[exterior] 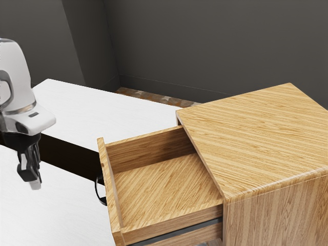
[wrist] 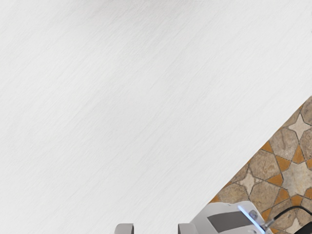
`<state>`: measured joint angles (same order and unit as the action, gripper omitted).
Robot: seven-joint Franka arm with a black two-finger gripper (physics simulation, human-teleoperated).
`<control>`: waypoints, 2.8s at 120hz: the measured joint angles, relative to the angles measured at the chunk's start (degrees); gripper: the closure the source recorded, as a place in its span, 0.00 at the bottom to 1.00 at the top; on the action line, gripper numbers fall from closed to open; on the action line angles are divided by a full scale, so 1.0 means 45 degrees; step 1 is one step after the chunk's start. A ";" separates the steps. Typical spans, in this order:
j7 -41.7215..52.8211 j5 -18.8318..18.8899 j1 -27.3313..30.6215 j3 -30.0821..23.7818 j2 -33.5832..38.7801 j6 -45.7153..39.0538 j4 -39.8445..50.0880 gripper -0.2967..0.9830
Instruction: Push the drawer handle with one arm to close the drawer
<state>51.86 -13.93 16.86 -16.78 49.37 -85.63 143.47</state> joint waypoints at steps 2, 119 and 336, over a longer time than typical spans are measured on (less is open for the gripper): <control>-0.0069 -0.0085 -0.0004 -0.0084 0.0011 -0.0096 0.0057 0.78; -0.2293 -0.2183 -0.0860 -0.2041 0.1218 -0.1107 0.0379 0.85; -0.2972 -0.4527 0.3507 -0.7341 -0.1735 -0.2447 -0.3198 0.85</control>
<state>38.49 -34.30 32.64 -49.81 41.57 -96.64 129.08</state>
